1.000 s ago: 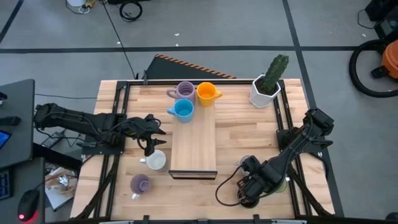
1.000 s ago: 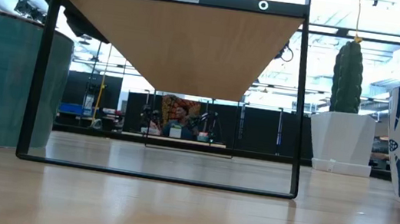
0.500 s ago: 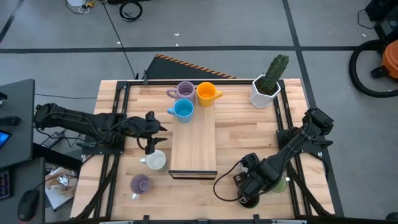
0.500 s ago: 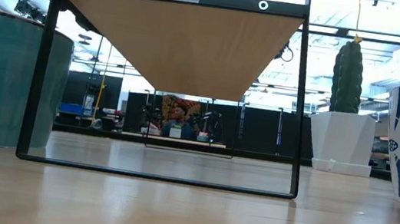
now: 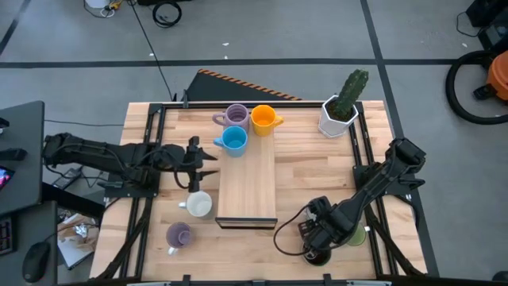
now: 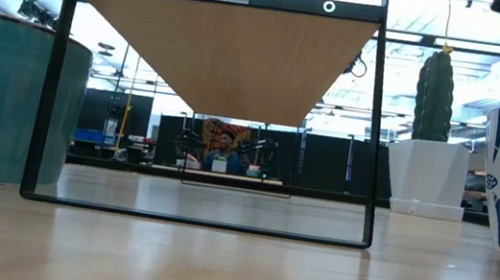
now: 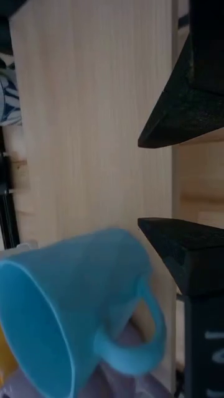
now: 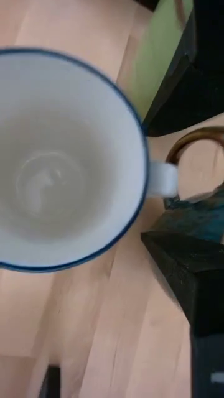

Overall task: Place coffee mugs
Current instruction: Put the dark blue mug on the shelf

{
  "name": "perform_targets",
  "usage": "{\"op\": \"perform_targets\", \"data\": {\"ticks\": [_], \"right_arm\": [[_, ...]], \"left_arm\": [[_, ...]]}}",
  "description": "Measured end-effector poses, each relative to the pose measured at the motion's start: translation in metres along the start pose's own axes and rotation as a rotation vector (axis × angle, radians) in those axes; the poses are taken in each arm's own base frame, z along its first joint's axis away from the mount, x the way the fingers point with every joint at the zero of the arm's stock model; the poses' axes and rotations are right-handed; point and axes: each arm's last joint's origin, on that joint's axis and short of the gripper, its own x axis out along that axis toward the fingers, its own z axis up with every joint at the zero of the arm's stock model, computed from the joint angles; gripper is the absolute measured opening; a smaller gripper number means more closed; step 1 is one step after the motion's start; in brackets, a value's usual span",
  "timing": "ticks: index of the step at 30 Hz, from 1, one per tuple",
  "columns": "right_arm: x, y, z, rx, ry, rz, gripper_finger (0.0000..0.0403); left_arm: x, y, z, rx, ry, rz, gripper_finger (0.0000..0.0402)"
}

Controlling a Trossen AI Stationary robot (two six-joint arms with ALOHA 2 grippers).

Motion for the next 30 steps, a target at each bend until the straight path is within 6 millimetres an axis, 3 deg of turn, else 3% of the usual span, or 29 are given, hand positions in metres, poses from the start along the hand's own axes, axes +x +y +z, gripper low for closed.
{"op": "perform_targets", "data": {"ticks": [10, 30], "right_arm": [[0.016, -0.006, 0.007, -0.057, -0.022, -0.048, 0.0268], [0.042, -0.007, 0.042, -0.166, -0.068, -0.076, 0.0267]], "left_arm": [[0.003, 0.011, -0.001, -0.006, 0.013, 0.053, 0.0201], [0.003, 0.01, -0.003, -0.008, 0.025, 0.02, 0.0201]]}}
